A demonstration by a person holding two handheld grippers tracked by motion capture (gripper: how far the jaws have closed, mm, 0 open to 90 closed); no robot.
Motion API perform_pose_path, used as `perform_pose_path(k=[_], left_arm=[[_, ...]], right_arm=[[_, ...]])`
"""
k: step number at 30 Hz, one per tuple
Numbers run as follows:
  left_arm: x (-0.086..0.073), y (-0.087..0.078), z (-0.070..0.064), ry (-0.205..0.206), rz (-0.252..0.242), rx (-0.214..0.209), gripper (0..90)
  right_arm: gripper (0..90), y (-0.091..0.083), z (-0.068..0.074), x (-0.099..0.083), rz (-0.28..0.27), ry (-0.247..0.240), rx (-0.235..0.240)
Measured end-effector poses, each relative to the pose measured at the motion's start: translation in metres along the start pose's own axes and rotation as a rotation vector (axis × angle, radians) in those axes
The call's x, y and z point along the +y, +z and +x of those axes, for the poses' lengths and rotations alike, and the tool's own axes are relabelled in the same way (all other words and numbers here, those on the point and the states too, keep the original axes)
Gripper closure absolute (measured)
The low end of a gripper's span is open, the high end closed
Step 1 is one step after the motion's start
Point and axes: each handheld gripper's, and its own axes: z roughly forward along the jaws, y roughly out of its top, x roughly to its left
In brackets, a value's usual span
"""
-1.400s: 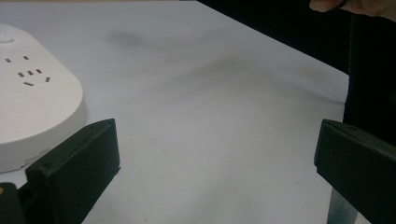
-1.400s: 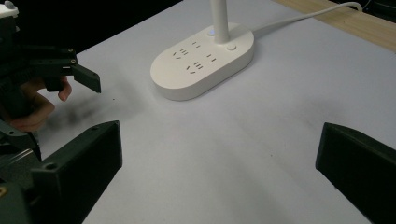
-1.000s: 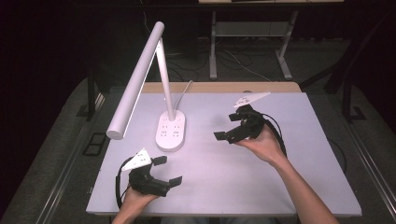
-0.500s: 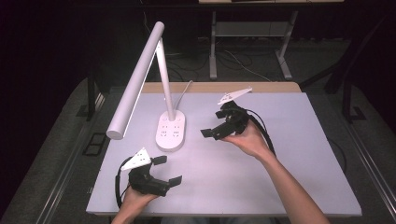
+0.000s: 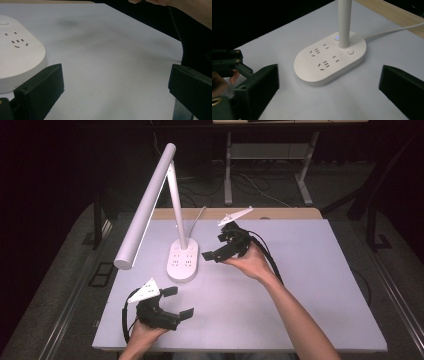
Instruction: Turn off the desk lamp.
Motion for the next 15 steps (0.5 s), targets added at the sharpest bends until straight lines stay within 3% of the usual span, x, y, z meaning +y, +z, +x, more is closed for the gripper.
perform_pose_path(k=[3, 15], left_arm=[[0.0, -0.001, 0.0, 0.004, -0.002, 0.001, 0.0], [0.0, -0.002, 0.001, 0.0, -0.006, -0.001, 0.0]], right_arm=[[4.8, 0.007, -0.004, 0.006, -0.017, 0.011, -0.002], [6.6, 0.042, -0.026, 0.021, 0.008, 0.048, -0.022]])
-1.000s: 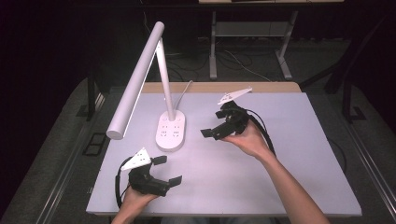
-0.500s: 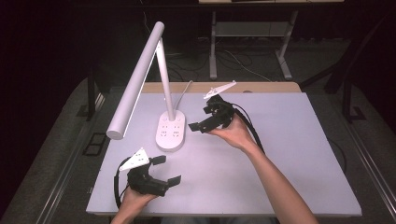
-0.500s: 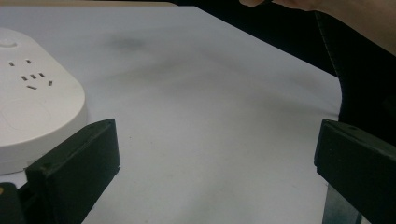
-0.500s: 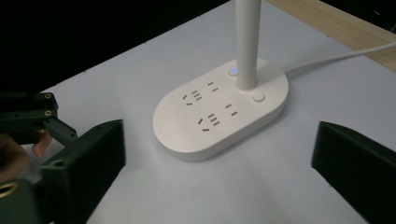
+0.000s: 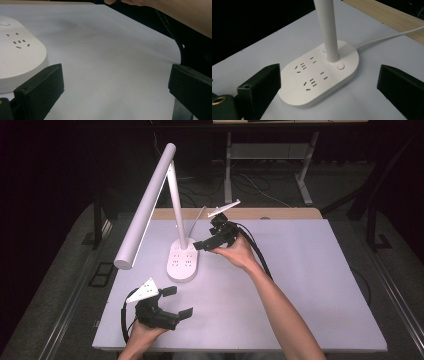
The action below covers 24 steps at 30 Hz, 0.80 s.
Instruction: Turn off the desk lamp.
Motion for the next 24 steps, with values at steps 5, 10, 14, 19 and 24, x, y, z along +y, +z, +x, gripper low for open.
perform_pose_path(k=[5, 10, 14, 19, 24], left_arm=[[0.0, 0.0, 0.0, -0.002, -0.001, -0.001, 0.0], [0.0, -0.001, 0.0, -0.001, -0.003, -0.003, 0.0], [0.0, -0.001, 0.001, -0.001, -0.005, -0.004, 0.0], [0.0, -0.002, 0.002, 0.002, -0.005, -0.003, 0.0], [0.0, -0.002, 0.002, 0.002, -0.004, -0.003, 0.0]], right_arm=[[22.1, 0.014, -0.008, 0.001, -0.016, 0.021, -0.002], [27.5, 0.024, -0.013, -0.001, -0.01, 0.042, -0.003], [32.9, 0.033, -0.017, -0.002, -0.017, 0.06, 0.007], [44.1, 0.044, -0.02, -0.004, -0.015, 0.068, 0.011], [57.8, 0.054, -0.022, -0.005, -0.017, 0.081, 0.013]])
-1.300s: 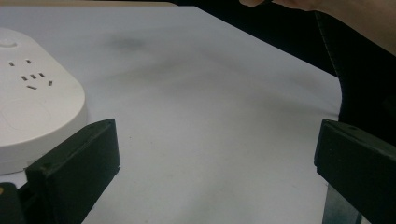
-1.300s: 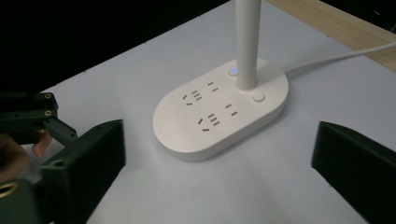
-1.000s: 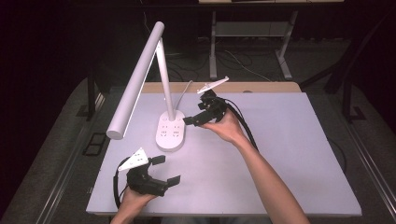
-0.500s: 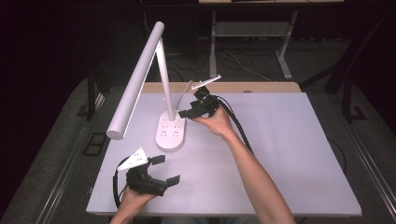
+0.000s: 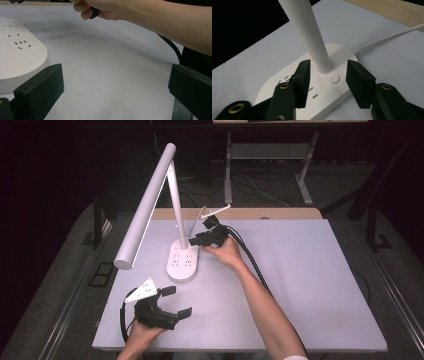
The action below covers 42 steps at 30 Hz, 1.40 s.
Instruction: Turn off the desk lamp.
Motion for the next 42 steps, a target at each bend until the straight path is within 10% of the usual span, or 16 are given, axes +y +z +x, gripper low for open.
perform_pose_path(k=[12, 42], left_arm=[[0.0, -0.001, 0.001, -0.006, -0.007, 0.004, 0.0], [0.0, -0.001, 0.001, -0.005, -0.008, 0.003, 0.0]], right_arm=[[89.0, 0.017, -0.004, -0.001, -0.004, -0.002, -0.003], [90.0, 0.04, -0.011, -0.014, 0.009, 0.051, -0.019]])
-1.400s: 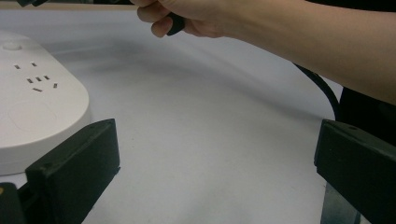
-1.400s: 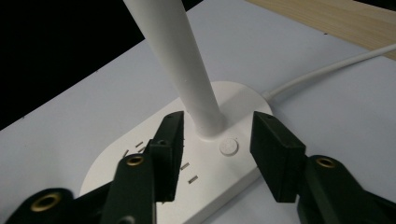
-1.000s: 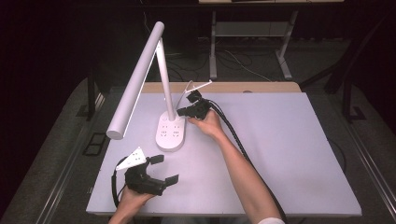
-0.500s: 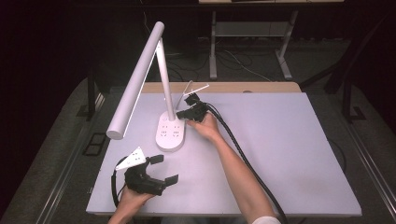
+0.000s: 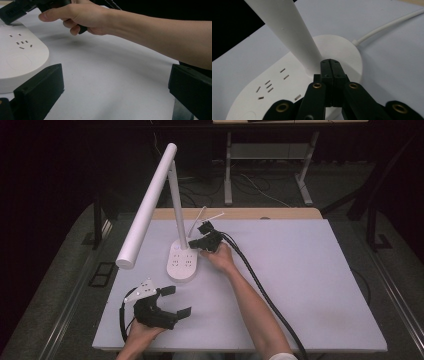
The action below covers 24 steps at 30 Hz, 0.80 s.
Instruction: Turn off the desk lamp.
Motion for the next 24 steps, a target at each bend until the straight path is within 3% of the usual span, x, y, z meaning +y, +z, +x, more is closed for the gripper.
perform_pose_path(k=[15, 24], left_arm=[[0.0001, 0.0001, 0.0004, 0.001, 0.004, -0.001, 0.0], [-0.0001, -0.0004, -0.0007, 0.002, 0.002, 0.001, 0.0]], right_arm=[[90.0, -0.0022, -0.0021, 0.0009, 0.004, 0.017, 0.001], [90.0, -0.0013, 0.0024, 0.0, 0.012, -0.022, -0.04]])
